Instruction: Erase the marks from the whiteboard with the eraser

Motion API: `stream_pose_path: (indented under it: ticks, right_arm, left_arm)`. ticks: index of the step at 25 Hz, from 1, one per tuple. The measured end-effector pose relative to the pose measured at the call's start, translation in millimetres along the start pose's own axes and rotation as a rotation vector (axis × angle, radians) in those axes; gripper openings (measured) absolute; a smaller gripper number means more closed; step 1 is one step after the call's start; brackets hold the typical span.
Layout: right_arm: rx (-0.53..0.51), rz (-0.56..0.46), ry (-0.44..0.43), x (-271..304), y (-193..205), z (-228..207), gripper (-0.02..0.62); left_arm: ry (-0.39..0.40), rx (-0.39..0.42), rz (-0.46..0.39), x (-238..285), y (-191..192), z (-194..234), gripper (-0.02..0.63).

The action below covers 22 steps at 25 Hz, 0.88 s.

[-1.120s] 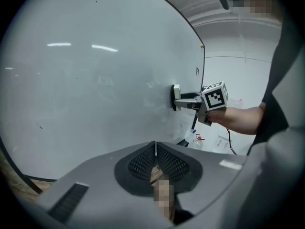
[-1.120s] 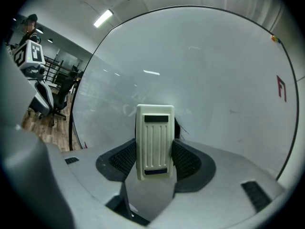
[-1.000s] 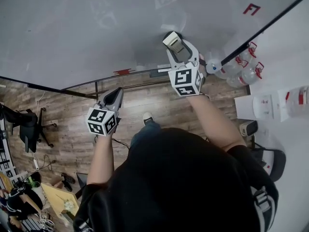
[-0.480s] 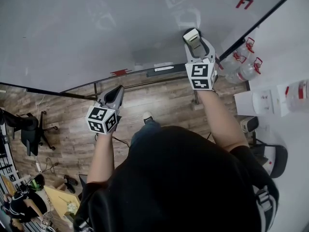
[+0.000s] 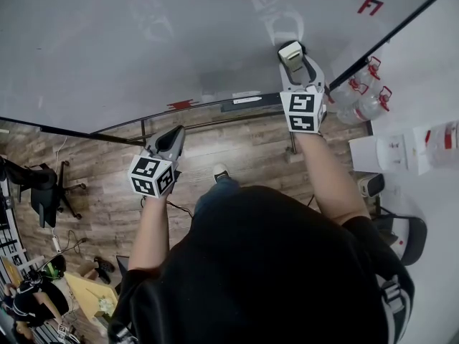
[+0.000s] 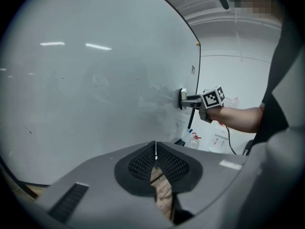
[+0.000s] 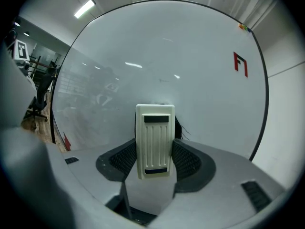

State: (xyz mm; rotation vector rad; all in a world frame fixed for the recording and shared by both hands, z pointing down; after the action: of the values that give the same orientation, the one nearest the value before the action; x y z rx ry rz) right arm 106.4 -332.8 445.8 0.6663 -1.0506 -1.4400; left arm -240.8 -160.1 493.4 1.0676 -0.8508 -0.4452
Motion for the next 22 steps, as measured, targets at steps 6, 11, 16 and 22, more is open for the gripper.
stream_pose_path:
  ticks: [6, 11, 16, 22]
  right_arm:
    - [0.028, -0.004, -0.043, 0.3, -10.4, 8.4, 0.229]
    - [0.029, -0.019, -0.07, -1.0, -23.7, 25.4, 0.229]
    - [0.002, -0.039, -0.104, -2.2, -37.5, 46.5, 0.229]
    - [-0.043, -0.053, -0.159, -5.7, -54.1, 77.0, 0.229]
  left_arm:
    - [0.0, -0.006, 0.007, -1.4, 3.4, 3.2, 0.02]
    - [-0.006, -0.013, 0.008, -4.0, 6.2, 2.8, 0.02]
    - [-0.023, -0.024, 0.013, -9.4, 11.9, 2.7, 0.02]
    - [-0.037, -0.037, 0.012, -15.0, 18.7, -0.3, 0.02]
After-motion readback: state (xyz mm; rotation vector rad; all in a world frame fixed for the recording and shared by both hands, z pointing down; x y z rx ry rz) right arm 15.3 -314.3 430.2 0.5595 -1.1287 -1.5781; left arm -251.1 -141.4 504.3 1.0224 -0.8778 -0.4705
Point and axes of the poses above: the fingertips, and each gripper's own axes: x forward along the fingers, z to its left, y out of its underside, the point moved 10 cm from there along -x, backward along the fingers, and after that the axes turned 8 degrees about y, right-handed, at the moved point
